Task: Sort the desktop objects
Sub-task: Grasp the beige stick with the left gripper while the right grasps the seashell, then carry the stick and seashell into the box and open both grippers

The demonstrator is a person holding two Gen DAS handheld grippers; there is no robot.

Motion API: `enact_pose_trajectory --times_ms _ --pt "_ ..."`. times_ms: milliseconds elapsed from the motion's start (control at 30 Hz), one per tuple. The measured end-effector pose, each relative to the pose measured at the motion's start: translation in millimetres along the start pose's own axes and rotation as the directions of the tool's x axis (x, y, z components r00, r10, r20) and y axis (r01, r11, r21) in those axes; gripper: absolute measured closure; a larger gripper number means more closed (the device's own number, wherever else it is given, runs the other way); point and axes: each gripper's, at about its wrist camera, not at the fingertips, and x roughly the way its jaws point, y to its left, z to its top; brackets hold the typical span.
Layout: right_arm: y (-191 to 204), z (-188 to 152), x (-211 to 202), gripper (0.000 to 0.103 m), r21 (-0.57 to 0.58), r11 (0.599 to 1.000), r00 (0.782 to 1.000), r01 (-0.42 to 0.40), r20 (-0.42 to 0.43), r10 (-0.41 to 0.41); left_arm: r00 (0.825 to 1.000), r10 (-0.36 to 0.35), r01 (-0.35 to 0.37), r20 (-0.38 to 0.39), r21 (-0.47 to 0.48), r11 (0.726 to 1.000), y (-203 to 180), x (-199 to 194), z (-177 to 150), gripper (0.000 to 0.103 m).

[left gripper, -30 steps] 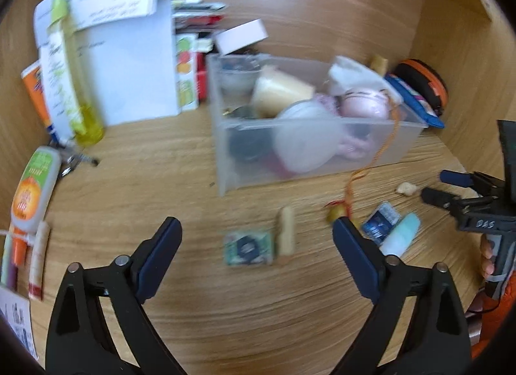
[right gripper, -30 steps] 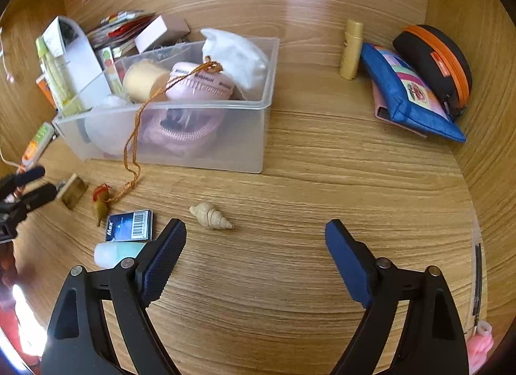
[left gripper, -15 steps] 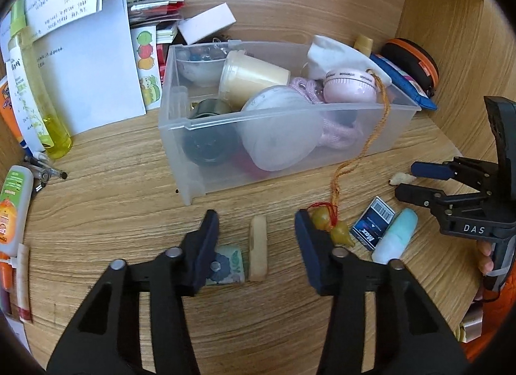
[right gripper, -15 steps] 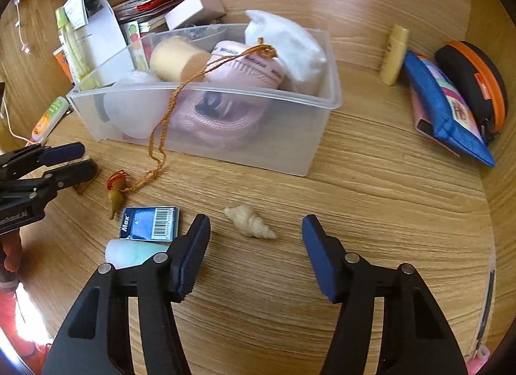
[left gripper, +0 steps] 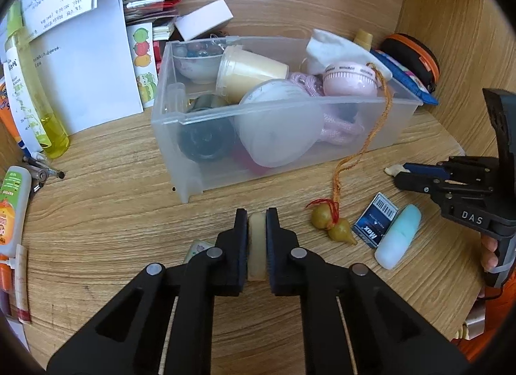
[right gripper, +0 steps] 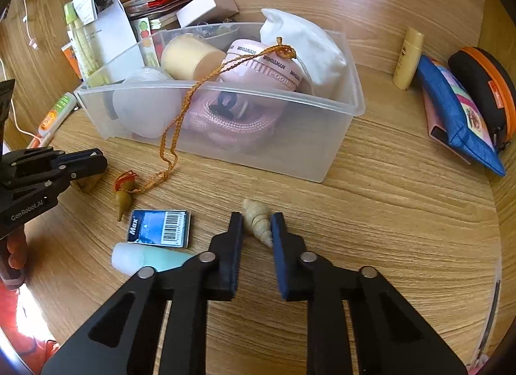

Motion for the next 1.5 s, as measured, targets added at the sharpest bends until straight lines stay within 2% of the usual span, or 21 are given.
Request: enact_pose_trajectory --times_ms 500,1100,1267,1500 --pt "-7.5 3.9 -39.3 0.087 0.047 0.998 0.994 -0.036 0.101 0.031 0.992 -0.020 0.023 0.122 -0.023 0.999 -3.1 -38.1 13.1 0.094" --pt "-17.8 32.2 -66.3 0.087 0.057 0.997 0.977 -0.052 0.212 0.039 0.961 -0.007 0.024 0.276 -0.057 0.998 12.6 -68.9 46.5 0.094" --pt "-21.5 42.7 -66.4 0.087 0.056 0.997 0.974 -0.052 0.223 0.038 0.957 -0.010 0.032 0.290 -0.071 0.997 18.3 -65.5 56.1 0.094" --pt "-23.8 55.6 -56.4 0.087 0.053 0.997 0.975 -0.059 0.217 0.046 0.963 -0.017 0.040 0.270 -0.080 0.996 23.5 -49.2 65.2 0.094"
